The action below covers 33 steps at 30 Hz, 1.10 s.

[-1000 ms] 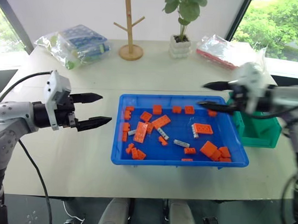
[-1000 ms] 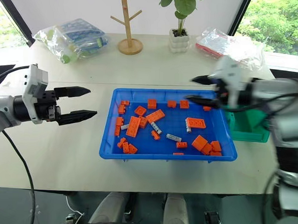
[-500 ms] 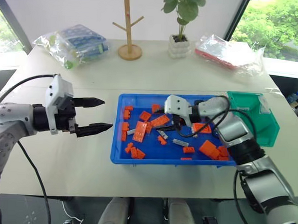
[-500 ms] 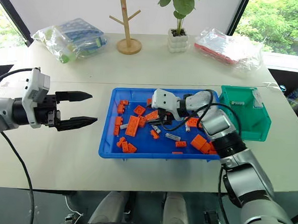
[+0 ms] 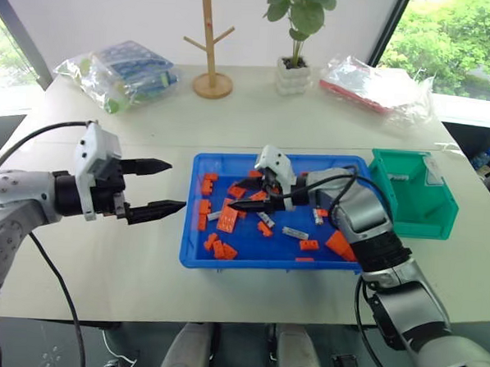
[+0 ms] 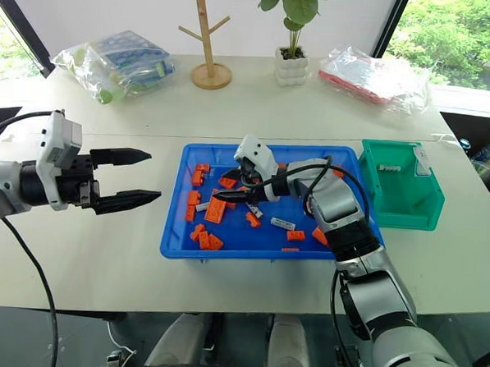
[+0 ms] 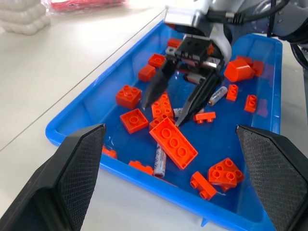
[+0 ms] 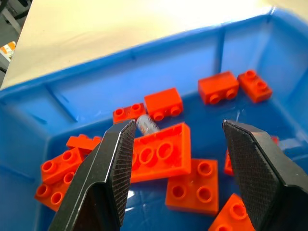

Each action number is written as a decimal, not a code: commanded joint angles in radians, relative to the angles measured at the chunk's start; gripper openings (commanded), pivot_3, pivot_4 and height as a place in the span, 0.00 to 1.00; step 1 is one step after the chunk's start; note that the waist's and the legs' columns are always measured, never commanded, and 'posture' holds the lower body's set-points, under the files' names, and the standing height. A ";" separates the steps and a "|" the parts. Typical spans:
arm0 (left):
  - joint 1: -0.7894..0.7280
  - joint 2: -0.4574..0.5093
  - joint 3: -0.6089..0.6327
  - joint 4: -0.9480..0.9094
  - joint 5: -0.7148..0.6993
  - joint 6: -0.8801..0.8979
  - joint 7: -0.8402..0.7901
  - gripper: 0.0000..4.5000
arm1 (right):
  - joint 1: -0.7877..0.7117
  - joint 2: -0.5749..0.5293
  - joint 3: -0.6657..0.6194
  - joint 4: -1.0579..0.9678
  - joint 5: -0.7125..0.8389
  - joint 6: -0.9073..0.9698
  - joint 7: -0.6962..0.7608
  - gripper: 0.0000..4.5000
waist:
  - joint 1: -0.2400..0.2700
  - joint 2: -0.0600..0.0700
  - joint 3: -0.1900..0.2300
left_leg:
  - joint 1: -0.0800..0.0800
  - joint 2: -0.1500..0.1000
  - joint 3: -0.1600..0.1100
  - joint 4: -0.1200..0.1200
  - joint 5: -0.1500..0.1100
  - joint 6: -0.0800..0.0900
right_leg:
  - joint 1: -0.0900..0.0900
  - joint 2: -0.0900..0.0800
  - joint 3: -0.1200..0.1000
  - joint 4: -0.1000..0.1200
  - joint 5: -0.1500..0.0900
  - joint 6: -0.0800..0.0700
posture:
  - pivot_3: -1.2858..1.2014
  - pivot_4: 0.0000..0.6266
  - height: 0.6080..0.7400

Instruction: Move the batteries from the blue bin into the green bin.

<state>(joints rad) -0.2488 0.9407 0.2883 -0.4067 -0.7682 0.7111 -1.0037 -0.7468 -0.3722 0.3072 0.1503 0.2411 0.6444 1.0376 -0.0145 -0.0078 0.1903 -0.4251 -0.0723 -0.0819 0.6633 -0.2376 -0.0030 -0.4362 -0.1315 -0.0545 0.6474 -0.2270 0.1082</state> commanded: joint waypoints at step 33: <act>-0.047 -0.012 -0.028 0.045 0.030 -0.054 -0.022 1.00 | -0.104 0.007 -0.040 -0.003 0.000 0.036 -0.038 0.01 | -0.001 0.000 0.000 | 0.000 0.000 0.000 0.000 0.000 0.000 | 0.000 0.001 0.000 0.000 0.000 0.000 | 0.52 0.24 0.64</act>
<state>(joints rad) -0.2828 0.9274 0.2511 -0.3588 -0.7424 0.6790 -1.0215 -0.8292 -0.3582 0.2722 0.1469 0.2451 0.7156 0.9899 -0.0154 -0.0080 0.1901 -0.4250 -0.0720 -0.0819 0.6633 -0.2376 -0.0031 -0.4366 -0.1310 -0.0544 0.6477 -0.2270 0.1083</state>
